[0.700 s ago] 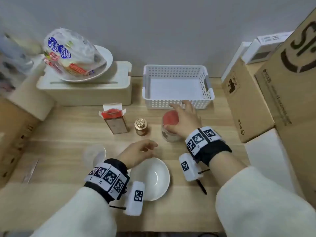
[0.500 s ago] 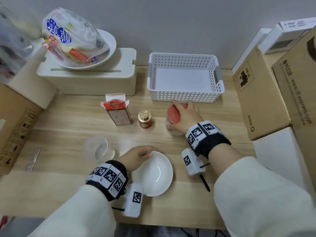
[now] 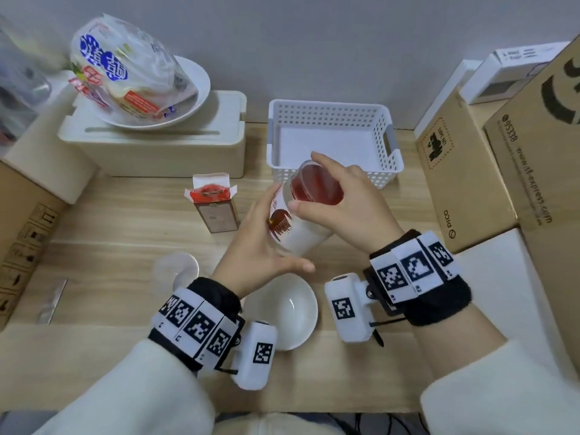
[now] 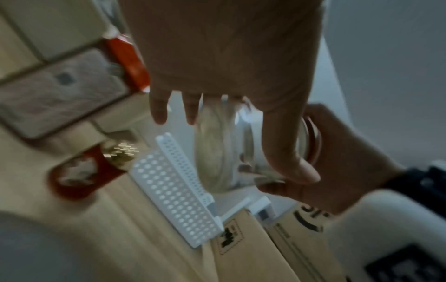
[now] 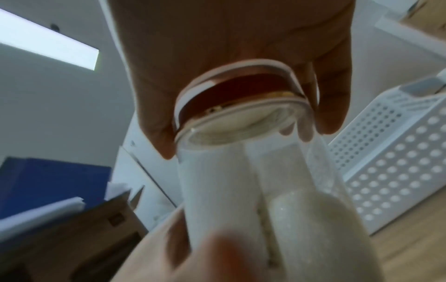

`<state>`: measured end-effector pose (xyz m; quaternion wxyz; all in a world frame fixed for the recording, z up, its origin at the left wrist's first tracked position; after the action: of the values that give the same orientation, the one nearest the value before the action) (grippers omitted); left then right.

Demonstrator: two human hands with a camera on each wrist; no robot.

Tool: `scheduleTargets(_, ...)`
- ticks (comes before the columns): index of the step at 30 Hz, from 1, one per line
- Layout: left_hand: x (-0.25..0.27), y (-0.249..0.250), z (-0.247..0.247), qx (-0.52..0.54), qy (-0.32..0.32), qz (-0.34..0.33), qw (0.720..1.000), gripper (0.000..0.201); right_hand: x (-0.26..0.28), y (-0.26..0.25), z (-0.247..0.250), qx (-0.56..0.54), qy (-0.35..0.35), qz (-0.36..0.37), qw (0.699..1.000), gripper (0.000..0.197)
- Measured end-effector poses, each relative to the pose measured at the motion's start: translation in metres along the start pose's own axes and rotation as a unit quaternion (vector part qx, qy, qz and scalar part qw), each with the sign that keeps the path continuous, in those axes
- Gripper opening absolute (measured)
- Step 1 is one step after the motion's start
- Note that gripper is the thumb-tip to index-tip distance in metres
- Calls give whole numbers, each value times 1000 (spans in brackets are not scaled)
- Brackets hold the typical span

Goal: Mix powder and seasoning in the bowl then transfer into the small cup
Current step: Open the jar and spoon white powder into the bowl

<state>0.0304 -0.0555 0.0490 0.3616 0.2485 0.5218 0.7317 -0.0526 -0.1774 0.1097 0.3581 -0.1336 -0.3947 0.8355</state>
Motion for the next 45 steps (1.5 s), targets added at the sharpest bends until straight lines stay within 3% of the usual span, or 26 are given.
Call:
scheduleTargets(2, -2, 17, 1, -31, 52, -18, 998, 119, 7, -10, -2, -55, 8, -11, 998, 77)
scheduleTargets(4, 1, 24, 2, -84, 89, -21, 992, 105, 10, -11, -5, -78, 30, -32, 996, 78)
scheduleTargets(9, 8, 23, 5, -125, 57, -32, 990, 90, 22, -1, -17, -96, 39, -59, 993, 77)
scheduleTargets(15, 12, 25, 11, -188, 53, -52, 979, 95, 27, -2, -22, -136, 39, -27, 990, 80)
scheduleTargets(19, 16, 22, 16, -84, -2, -9, 996, 91, 30, -17, -18, -156, -23, 43, 987, 70)
scheduleTargets(23, 23, 20, 21, -38, -12, -14, 999, 95, 36, -34, -15, -82, -90, 123, 985, 65)
scheduleTargets(26, 22, 22, 25, -97, -19, -32, 995, 102, 37, -37, -11, -19, -161, 150, 975, 59)
scheduleTargets(30, 19, 27, 24, -146, -10, -42, 988, 101, 32, -35, 5, -62, -155, 79, 983, 55)
scheduleTargets(32, 17, 30, 22, -162, -2, -51, 985, 101, 27, -27, 0, 84, -146, 57, 984, 71)
scheduleTargets(34, 14, 30, 20, -182, 2, -60, 981, 100, 26, -24, -2, 158, -159, 51, 973, 71)
scheduleTargets(38, 13, 25, 15, -188, -5, -62, 980, 105, 31, -37, 6, -7, -247, 76, 966, 62)
scheduleTargets(40, 13, 25, 13, -181, -2, -62, 981, 104, 29, -38, 8, -1, -211, 77, 974, 67)
scheduleTargets(42, 12, 26, 12, -169, 4, -58, 984, 99, 23, -32, 4, 126, -153, 62, 978, 71)
scheduleTargets(43, 11, 26, 12, -168, 6, -55, 984, 100, 20, -28, 1, 192, -141, 59, 969, 73)
scheduleTargets(45, 10, 24, 14, -169, 9, -54, 984, 105, 19, -26, -1, 206, -153, 56, 965, 68)
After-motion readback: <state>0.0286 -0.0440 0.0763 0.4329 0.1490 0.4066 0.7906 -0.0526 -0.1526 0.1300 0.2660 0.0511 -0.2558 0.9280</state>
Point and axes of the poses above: each hand's wrist, its own x-axis away from the middle knuckle, its own z-axis out of the back of the hand, y = z × x, the point moved 6 cm from there along -x, towards the middle knuckle, and after that the axes turned 7 degrees about y, right-handed, at the moved point
